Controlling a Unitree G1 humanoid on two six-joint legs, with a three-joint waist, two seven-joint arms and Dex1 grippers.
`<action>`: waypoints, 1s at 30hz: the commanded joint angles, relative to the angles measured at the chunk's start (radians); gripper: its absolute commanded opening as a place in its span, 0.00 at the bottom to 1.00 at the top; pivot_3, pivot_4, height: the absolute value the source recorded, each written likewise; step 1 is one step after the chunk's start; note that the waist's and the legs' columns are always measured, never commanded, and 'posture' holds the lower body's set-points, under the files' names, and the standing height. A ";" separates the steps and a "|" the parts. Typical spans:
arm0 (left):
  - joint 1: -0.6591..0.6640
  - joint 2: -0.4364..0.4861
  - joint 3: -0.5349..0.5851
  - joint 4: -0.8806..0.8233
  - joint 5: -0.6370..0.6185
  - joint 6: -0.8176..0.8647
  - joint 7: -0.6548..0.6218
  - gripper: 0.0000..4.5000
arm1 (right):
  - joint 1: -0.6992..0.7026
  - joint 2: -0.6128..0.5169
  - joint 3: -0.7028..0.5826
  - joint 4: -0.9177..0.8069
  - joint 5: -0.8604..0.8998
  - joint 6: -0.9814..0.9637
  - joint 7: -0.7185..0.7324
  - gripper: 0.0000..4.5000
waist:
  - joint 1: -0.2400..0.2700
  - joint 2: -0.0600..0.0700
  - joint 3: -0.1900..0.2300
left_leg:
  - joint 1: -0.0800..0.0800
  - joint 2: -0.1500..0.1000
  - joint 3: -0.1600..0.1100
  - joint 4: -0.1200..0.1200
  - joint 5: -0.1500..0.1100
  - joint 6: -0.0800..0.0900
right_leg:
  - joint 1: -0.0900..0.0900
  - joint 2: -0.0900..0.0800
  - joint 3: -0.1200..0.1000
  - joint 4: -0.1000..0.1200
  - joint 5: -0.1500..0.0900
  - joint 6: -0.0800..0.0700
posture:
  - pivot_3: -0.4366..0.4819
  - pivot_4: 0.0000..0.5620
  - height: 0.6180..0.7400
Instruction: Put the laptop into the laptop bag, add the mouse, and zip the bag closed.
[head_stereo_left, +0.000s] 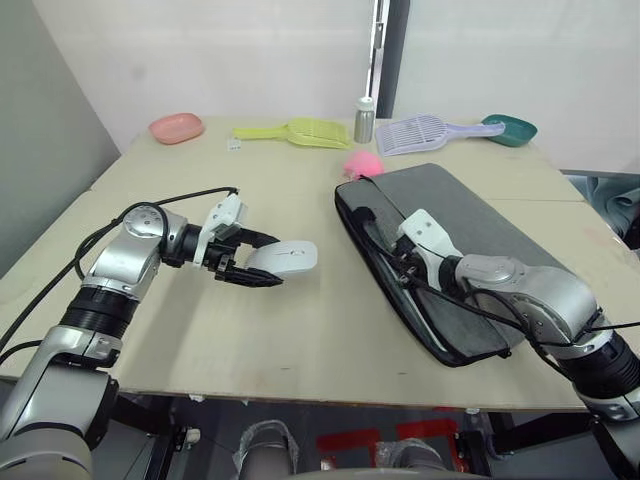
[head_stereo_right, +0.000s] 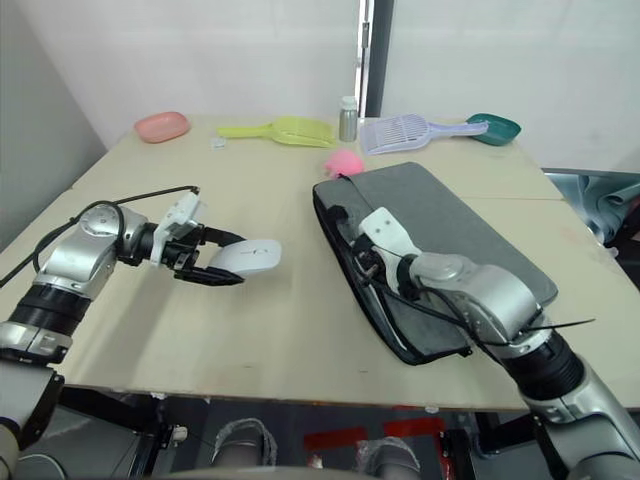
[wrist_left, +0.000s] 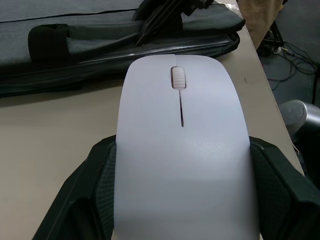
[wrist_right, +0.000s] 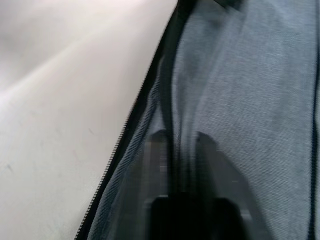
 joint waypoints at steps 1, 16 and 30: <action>0.002 0.003 0.044 -0.031 0.001 -0.009 0.008 0.64 | -0.004 -0.003 -0.022 -0.026 -0.044 0.010 0.036 0.00 | 0.001 0.000 0.000 | 0.000 0.000 0.000 0.001 0.000 0.000 | 0.000 0.000 0.000 0.001 0.000 0.000 | 0.48 0.27 1.00; -0.024 -0.135 0.003 -0.031 0.066 0.034 0.109 0.64 | -0.279 0.129 -0.449 -0.142 0.158 0.222 0.066 0.00 | -0.010 0.000 0.000 | 0.000 0.000 0.000 0.004 0.001 0.000 | -0.001 0.000 0.001 0.007 -0.001 -0.002 | 0.48 0.27 1.00; -0.124 -0.349 -0.078 0.159 0.287 -0.030 0.387 0.64 | -0.242 0.100 -0.480 -0.168 0.185 0.265 0.076 0.00 | 0.002 0.000 0.001 | -0.001 0.000 0.000 0.004 0.001 0.001 | -0.001 0.000 0.001 0.006 0.000 -0.001 | 0.48 0.27 1.00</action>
